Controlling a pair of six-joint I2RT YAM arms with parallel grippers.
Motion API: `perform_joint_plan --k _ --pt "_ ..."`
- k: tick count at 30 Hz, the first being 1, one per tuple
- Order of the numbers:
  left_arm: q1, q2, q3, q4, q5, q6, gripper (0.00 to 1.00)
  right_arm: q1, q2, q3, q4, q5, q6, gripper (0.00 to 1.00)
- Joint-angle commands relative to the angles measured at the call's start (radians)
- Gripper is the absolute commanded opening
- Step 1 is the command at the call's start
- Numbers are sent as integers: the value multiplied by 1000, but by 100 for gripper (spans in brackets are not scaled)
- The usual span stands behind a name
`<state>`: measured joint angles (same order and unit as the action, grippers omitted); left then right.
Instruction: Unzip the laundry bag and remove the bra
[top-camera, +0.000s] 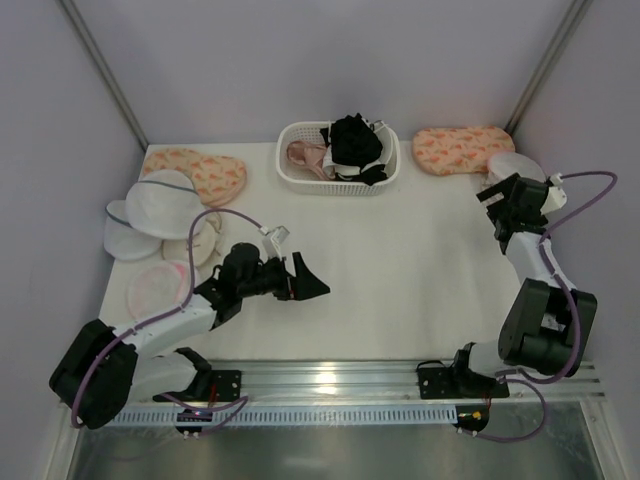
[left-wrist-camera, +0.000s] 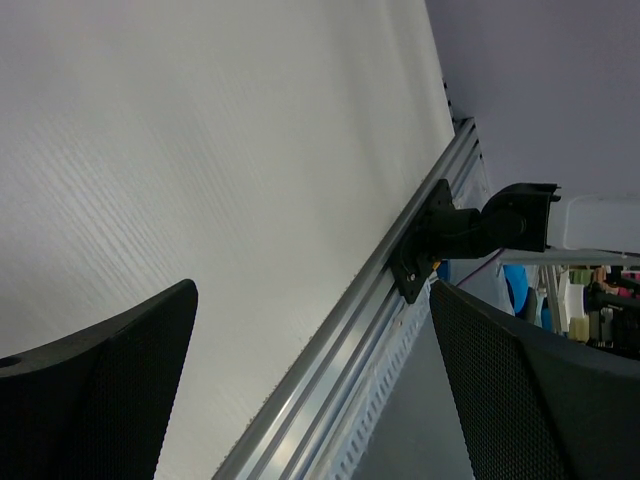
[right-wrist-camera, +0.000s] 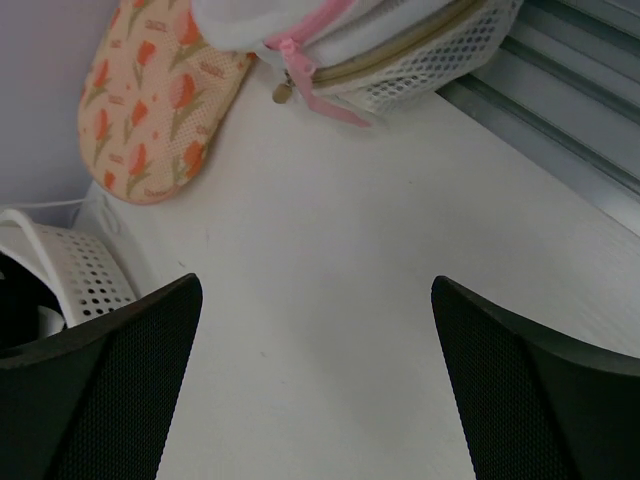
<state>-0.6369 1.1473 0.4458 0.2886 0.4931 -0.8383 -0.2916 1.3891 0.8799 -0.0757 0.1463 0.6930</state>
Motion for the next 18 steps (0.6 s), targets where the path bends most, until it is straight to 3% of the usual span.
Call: perform_joint_plan --k 1,9,18 --pt "-6 -17 -9 41 9 -7 99 -50 36 10 290 -190 120 99" --pt "-7 -55 -13 1 -18 10 100 -190 226 8 582 -410 349 97" --pt "-7 -58 -13 -9 -13 30 100 -288 211 -58 705 -344 385 85"
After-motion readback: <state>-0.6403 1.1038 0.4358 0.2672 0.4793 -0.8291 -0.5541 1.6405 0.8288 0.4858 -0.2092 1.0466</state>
